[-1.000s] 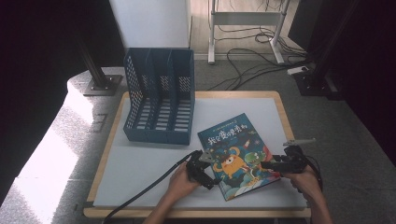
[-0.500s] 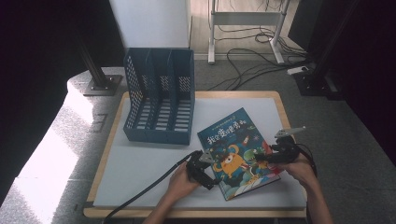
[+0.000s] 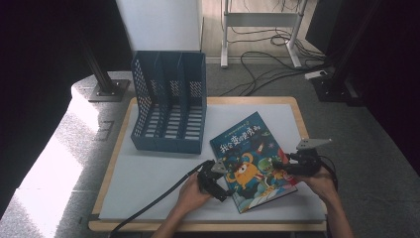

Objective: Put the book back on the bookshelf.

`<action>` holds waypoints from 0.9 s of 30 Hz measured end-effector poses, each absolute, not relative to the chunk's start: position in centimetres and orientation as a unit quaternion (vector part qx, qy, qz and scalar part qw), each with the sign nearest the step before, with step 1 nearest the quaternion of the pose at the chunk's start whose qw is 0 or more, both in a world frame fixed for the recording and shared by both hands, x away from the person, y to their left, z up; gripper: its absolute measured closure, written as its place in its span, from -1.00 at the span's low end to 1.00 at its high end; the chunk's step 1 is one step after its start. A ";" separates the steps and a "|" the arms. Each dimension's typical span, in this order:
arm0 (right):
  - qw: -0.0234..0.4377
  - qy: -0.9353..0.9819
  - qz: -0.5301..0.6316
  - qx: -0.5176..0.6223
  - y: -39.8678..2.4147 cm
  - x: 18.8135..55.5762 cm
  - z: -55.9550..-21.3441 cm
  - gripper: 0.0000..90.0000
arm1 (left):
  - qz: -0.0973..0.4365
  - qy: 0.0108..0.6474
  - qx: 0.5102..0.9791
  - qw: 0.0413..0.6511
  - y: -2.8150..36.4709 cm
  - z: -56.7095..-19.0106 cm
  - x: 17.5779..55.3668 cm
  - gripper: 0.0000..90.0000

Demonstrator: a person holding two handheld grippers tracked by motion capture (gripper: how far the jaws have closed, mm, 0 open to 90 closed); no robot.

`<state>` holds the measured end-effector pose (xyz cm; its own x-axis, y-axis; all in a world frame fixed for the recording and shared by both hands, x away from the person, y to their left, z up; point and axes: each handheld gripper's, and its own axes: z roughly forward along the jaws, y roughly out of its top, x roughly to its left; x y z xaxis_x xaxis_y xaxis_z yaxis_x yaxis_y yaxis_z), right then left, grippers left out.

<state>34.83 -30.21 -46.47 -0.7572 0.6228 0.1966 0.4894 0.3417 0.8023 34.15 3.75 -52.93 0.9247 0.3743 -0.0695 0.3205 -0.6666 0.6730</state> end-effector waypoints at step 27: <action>0.047 0.813 0.472 0.338 -31.4 34.4 -45.7 0.26 | 0.032 0.193 0.910 0.364 3.8 -52.9 34.2 -1.00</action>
<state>34.41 -31.40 -45.69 -0.7672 0.5937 0.2428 0.5052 0.3262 0.7990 34.24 3.80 -52.94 0.9233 0.3752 -0.0819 0.3281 -0.6599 0.6759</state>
